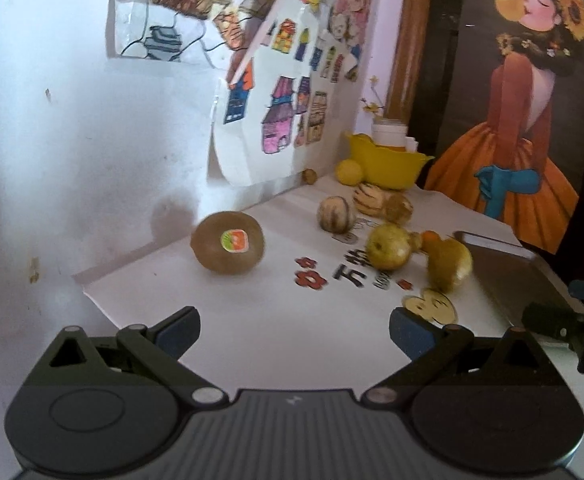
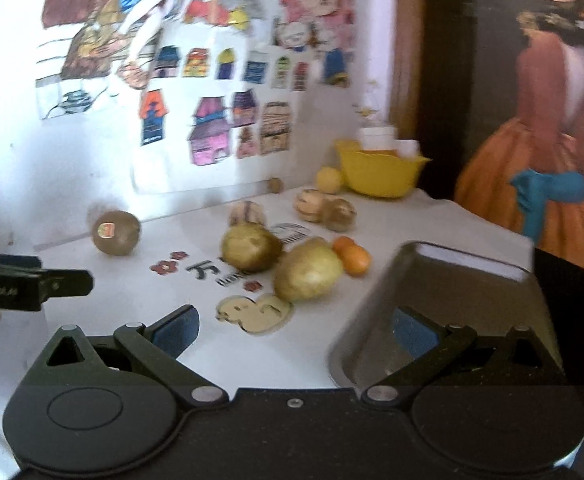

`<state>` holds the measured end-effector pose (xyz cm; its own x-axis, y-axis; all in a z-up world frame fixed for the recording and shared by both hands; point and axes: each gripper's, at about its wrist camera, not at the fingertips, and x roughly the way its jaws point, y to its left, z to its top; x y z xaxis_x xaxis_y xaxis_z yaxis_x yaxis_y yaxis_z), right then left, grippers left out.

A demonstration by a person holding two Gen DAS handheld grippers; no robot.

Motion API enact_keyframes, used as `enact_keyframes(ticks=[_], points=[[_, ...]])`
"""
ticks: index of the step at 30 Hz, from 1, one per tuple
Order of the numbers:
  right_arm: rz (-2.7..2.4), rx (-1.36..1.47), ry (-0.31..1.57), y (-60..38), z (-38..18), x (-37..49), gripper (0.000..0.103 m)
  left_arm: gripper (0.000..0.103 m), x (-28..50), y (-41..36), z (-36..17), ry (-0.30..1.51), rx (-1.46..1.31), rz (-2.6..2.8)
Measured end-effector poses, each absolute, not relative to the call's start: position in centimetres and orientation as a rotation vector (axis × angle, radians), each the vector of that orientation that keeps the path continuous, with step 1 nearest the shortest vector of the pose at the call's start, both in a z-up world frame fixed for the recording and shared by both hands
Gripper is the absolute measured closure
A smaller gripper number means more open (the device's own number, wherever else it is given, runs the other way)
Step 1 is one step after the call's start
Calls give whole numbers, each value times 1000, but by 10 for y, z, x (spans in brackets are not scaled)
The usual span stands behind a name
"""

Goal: Organize fruits
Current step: 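Reach the left tool to the kiwi while the right tool reaches the large pear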

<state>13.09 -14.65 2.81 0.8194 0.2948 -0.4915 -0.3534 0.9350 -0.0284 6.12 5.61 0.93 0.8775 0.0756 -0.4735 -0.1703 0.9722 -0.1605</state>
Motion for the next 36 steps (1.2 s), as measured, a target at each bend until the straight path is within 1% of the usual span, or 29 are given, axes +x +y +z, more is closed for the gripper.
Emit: enact_keyframes(ticks=[4, 11, 19, 25, 32, 36], points=[[420, -185, 501, -128, 31, 153, 0, 1, 79, 68, 10, 496, -207, 157], [526, -260, 551, -105, 31, 200, 1, 1, 111, 83, 11, 518, -193, 196], [592, -362, 596, -76, 18, 255, 1, 1, 147, 91, 4, 547, -200, 210], [605, -423, 631, -64, 4, 282, 7, 1, 164, 100, -3, 558, -225, 220], [613, -418, 687, -61, -7, 300, 10, 5, 177, 102, -10, 579, -233, 222], [646, -338, 742, -65, -9, 312, 11, 6, 180, 100, -12, 578, -224, 222]])
